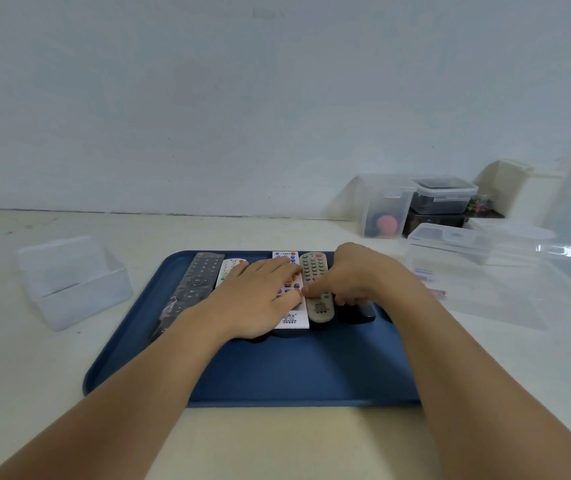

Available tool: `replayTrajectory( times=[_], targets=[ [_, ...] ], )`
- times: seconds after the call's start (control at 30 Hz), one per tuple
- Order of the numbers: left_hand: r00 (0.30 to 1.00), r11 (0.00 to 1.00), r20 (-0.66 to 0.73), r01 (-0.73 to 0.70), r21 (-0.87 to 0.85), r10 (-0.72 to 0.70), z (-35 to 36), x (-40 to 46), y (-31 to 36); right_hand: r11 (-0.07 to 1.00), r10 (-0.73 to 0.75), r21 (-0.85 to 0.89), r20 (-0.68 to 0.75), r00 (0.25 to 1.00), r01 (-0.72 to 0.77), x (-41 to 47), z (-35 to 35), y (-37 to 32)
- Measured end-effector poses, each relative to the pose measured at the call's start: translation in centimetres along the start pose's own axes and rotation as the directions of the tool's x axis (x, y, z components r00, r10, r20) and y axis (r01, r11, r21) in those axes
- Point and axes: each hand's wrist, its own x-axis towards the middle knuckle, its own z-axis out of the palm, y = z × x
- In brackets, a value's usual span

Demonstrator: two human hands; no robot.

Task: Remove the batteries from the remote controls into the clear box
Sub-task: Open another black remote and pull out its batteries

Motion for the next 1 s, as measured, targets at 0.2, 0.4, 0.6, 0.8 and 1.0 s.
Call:
replayTrajectory(
  times=[0.2, 0.4, 0.6, 0.8, 1.0],
  targets=[
    [1.0, 1.0, -0.001, -0.015, 0.023, 0.015, 0.0, 0.1, -0.1, 0.93, 0.04, 0.368, -0.114, 0.993, 0.005, 1.0, 0.2, 0.2],
    [0.9, 0.778, -0.348, -0.016, -0.629, -0.263, -1.5, 0.3, 0.4, 0.712, -0.308, 0.502, -0.405, 0.861, 0.49, 0.2, -1.7, 0.7],
    [0.991, -0.274, 0.131, 0.122, -0.954, -0.016, -4.7, -1.3, -0.3, 0.652, -0.597, 0.054, -0.579, 0.555, 0.757, 0.8, 0.1, -0.8],
    [0.996, -0.066, 0.005, -0.001, -0.998, -0.09, -3.6, -0.8, 1.0, 0.647, -0.461, 0.294, -0.585, 0.667, 0.704, 1.4, -0.2, 0.2],
    [0.986, 0.019, -0.027, -0.025, -1.0, -0.162, -3.2, -0.4, 1.7, 0.617, -0.484, 0.444, -0.437, 0.758, 0.65, 1.9, 0.1, 0.2]
  ],
)
